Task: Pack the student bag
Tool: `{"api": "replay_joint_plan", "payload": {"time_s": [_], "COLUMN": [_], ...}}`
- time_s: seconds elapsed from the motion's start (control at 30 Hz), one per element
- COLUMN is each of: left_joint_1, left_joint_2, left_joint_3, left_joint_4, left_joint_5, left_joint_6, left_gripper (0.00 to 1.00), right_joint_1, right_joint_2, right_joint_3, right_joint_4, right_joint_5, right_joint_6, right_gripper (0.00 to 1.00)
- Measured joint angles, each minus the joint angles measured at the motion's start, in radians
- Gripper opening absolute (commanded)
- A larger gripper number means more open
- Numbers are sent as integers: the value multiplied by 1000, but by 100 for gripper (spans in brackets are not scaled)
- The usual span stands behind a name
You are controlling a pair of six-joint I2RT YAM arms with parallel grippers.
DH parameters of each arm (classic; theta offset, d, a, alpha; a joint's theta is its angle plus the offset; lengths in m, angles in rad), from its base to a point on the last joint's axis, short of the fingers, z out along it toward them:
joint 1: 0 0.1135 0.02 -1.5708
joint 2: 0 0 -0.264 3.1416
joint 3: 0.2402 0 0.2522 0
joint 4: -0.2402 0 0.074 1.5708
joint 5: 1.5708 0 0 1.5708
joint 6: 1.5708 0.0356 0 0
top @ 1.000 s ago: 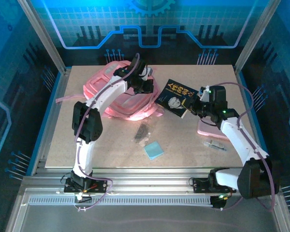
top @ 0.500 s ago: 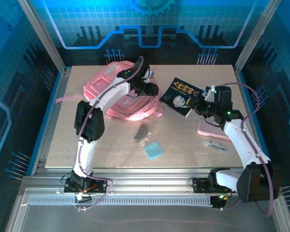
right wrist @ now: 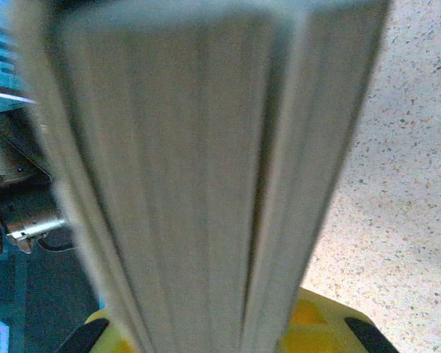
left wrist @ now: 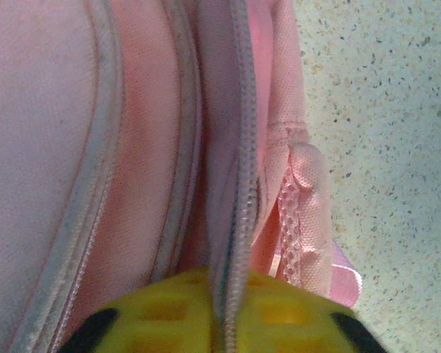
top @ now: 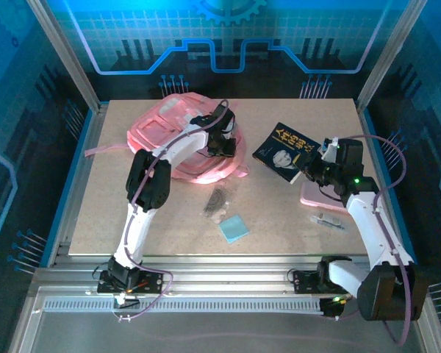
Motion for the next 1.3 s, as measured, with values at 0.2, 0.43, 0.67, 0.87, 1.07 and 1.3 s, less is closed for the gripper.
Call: {"api": "replay_joint_plan", "payload": {"time_s": [0.2,0.43,0.67,0.87,1.07,1.3], "left_joint_1": [-3,14,16,24,36,36], "left_joint_2": [-8,-9,-9,-11,-14,-18], "left_joint_3": [0,1,1,1,0,0], "left_joint_4": [3,8,13,29,42,41], "left_joint_5": [11,12,24,45,54,58], "left_joint_6": [-15,-40,-54,-79,-107,-108], "left_gripper": [37,8,45,18,0,0], "right_joint_1": [0,0,0,1,2,16], "right_joint_2": [-1,-1,-1,2,4,5], "right_joint_3": [-10,-13,-26,-26,-26,-26], "right_joint_4": [10,13,16,20,19,21], "right_joint_5": [-21,-30,-30,-31,-30,-26], "right_joint_6": [-2,-2,-2,-2,-2,-3], "right_gripper": [0,0,0,0,0,0]}}
